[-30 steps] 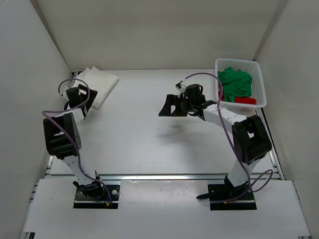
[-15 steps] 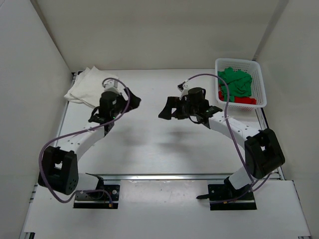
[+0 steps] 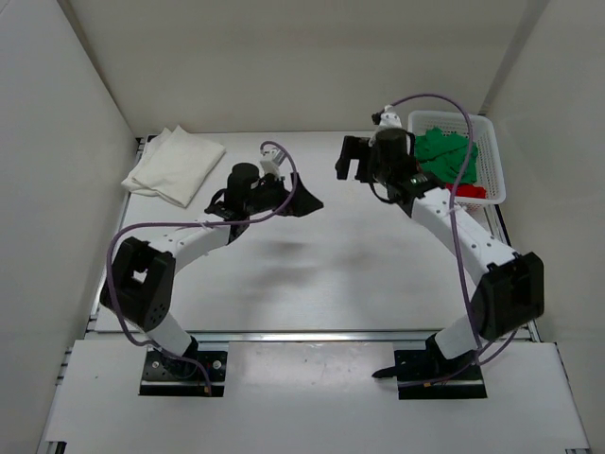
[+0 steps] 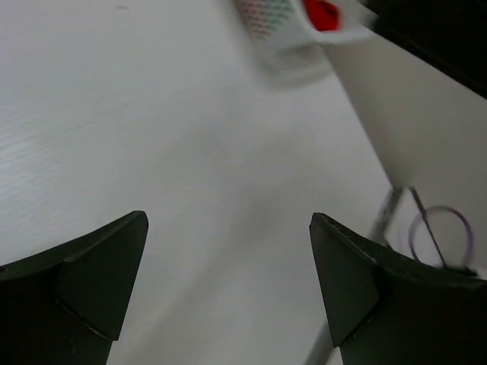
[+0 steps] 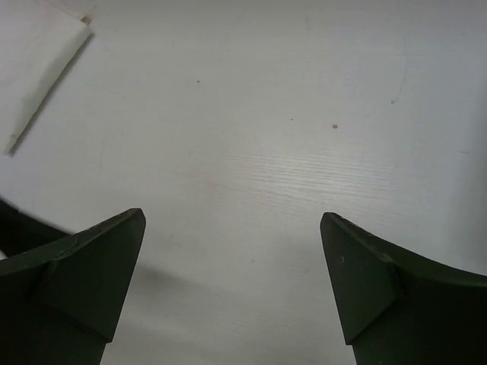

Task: Fold and stack the t-shirts
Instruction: Grab crumpled tshirt from bin with the right arm

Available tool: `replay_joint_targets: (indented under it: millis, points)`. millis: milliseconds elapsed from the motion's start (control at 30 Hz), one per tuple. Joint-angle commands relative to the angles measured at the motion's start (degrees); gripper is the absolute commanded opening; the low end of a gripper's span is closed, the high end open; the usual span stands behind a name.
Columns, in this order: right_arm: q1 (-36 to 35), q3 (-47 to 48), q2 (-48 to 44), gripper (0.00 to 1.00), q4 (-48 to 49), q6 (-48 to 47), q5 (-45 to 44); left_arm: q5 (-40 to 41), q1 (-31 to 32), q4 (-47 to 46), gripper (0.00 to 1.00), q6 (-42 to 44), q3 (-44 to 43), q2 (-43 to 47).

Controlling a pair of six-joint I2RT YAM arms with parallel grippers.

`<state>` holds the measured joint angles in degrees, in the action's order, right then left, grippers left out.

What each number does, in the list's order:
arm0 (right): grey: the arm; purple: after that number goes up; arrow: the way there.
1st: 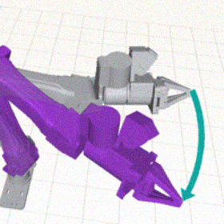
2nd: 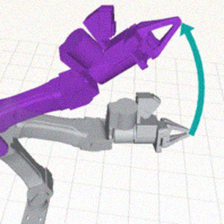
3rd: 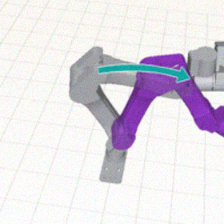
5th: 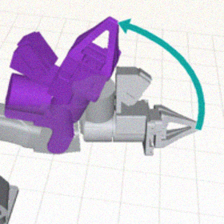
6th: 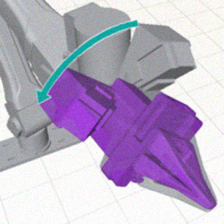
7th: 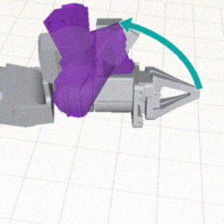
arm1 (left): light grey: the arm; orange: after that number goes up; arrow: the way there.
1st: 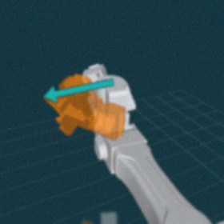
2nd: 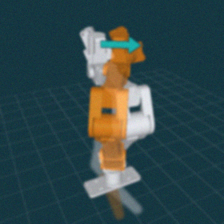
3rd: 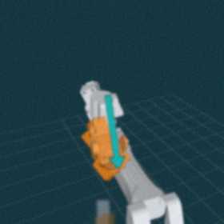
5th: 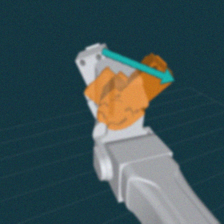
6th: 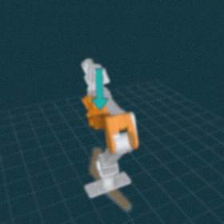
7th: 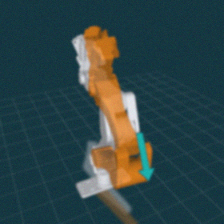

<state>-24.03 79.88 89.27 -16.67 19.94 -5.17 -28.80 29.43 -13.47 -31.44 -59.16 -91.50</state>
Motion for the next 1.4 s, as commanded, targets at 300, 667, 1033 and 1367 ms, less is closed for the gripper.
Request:
replay_joint_targets:
  millis: [300, 667, 1033, 1367]
  points:
    - [1.4, -35.5, -3.6, 0.99, 47.4, -13.4, -11.4, 39.0, 1.0, -23.2, 0.99, 14.4, 14.2, -4.0]
    - [1.6, -38.5, 8.1, 0.99, 60.3, -15.5, -11.0, 50.2, 4.9, -39.1, 0.99, 21.0, 20.3, -10.0]
    - [-1.7, -42.4, 7.0, 1.00, 66.2, -15.8, -18.6, 41.6, 6.8, -49.2, 0.99, 28.8, 23.1, -11.2]
    - [-3.2, -43.2, 7.0, 0.99, 66.9, -14.1, -26.6, 35.7, 6.8, -55.1, 0.99, 32.6, 25.6, -11.3]
